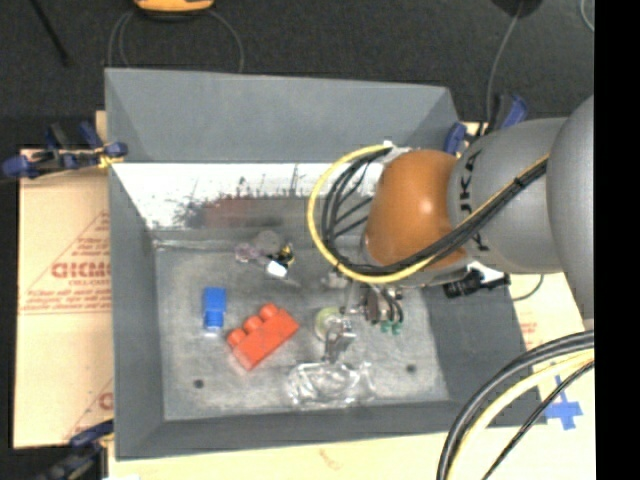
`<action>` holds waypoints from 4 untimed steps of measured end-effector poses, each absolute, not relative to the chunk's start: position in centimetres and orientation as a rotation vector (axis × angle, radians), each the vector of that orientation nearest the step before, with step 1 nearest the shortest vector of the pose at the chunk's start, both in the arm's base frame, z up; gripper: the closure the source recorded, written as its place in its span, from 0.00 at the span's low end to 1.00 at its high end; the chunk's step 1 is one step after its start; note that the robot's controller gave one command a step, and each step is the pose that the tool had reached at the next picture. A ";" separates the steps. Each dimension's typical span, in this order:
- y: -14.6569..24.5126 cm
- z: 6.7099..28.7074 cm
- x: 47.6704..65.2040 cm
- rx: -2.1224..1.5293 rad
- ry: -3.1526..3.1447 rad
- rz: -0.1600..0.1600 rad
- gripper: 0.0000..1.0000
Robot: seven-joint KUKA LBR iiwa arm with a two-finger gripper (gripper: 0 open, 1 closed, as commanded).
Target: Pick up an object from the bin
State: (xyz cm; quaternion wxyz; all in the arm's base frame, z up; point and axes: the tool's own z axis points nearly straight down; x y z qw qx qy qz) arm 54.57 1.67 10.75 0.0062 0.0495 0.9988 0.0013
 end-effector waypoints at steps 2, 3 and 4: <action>1.3 9.9 54.5 0.143 3.124 0.004 1.00; 1.3 9.9 54.5 0.143 3.122 0.005 0.00; 12.4 15.2 58.2 0.479 3.098 0.009 0.00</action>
Offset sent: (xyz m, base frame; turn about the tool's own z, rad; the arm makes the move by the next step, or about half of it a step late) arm -0.0107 -0.0139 -0.0375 -0.0195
